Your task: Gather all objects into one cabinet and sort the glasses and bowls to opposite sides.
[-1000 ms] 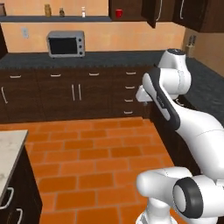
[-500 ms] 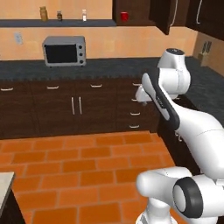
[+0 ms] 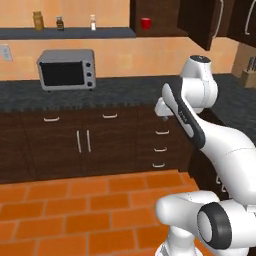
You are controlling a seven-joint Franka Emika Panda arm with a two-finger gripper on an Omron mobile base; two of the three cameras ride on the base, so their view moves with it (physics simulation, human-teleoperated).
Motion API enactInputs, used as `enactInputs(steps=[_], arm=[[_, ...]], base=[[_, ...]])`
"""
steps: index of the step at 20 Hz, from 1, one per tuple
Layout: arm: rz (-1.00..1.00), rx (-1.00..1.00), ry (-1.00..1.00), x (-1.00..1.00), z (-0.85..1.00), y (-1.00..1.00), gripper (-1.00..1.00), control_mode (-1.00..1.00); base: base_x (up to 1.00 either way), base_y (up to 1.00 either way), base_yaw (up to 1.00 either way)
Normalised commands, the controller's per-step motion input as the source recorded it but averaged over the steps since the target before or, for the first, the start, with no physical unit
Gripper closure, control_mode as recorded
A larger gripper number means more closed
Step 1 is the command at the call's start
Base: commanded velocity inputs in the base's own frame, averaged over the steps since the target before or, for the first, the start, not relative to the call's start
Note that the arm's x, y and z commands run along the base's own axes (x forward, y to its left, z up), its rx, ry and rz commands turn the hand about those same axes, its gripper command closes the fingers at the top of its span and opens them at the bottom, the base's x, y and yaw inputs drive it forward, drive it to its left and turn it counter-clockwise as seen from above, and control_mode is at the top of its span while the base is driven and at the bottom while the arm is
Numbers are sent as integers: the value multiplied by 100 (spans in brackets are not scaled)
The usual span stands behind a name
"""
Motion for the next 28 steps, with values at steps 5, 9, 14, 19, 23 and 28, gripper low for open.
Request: enactInputs(steps=[5, 9, 14, 19, 23, 28], arm=[[0, 0, 0, 0, 0, 0, -100, 100], [0, 0, 0, 0, 0, 0, -100, 100], [0, 0, 0, 0, 0, 0, -100, 100], [0, 0, 0, 0, 0, 0, -100, 100], [0, 0, 0, 0, 0, 0, -100, 100], [0, 0, 0, 0, 0, 0, -100, 100]], base=[[100, -1, -8], [100, -3, -9], [100, -3, -7], [100, -9, -9], [100, -58, -10], [94, -67, -5]])
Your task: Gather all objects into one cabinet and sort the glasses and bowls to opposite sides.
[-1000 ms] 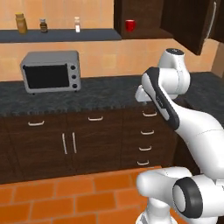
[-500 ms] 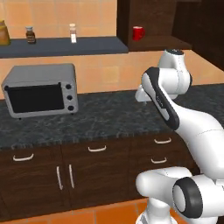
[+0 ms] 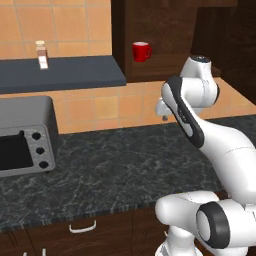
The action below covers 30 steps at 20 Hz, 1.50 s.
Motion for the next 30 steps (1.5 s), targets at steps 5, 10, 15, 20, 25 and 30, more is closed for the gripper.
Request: enactInputs(steps=[5, 10, 15, 20, 25, 30], arm=[[0, 0, 0, 0, 0, 0, -100, 100], [0, 0, 0, 0, 0, 0, -100, 100], [0, 0, 0, 0, 0, 0, -100, 100], [0, 0, 0, 0, 0, 0, -100, 100], [-2, 0, -3, -5, 0, 0, -100, -100], [-12, 0, -51, -14, 55, 10, -100, -100]], base=[[100, 66, 0], [81, 0, 2], [0, 0, 0], [0, 0, 0], [-2, 0, 0], [0, 0, 0]])
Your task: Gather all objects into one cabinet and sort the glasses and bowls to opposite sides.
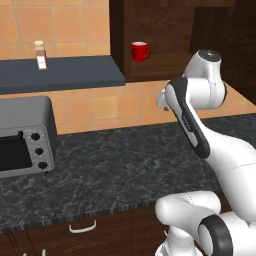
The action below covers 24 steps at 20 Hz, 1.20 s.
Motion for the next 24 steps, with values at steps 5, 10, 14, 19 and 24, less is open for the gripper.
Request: enactInputs(steps=[5, 10, 14, 19, 24], arm=[[2, 5, -45, -1, 68, 0, -100, -100], [3, 7, -41, 4, 65, 10, -100, -100], [3, 0, -4, 19, 44, 45, -100, -100], [24, 0, -10, 40, 54, 3, -100, -100], [27, -8, -7, 15, 32, -2, -100, -100]], base=[[0, 0, 0], [0, 0, 0], [0, 0, 0], [0, 0, 0], [0, 0, 0]])
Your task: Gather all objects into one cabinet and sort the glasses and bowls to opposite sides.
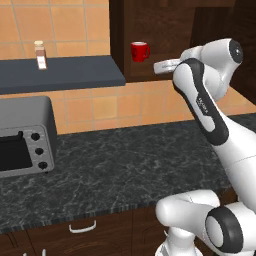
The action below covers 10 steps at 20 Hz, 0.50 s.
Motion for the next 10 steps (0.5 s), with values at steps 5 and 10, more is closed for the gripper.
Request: enactInputs(steps=[5, 10], arm=[[3, -25, -4, 32, 50, -5, -100, -100], [0, -5, 1, 8, 9, 0, -100, -100]], base=[[0, 0, 0], [0, 0, 0]])
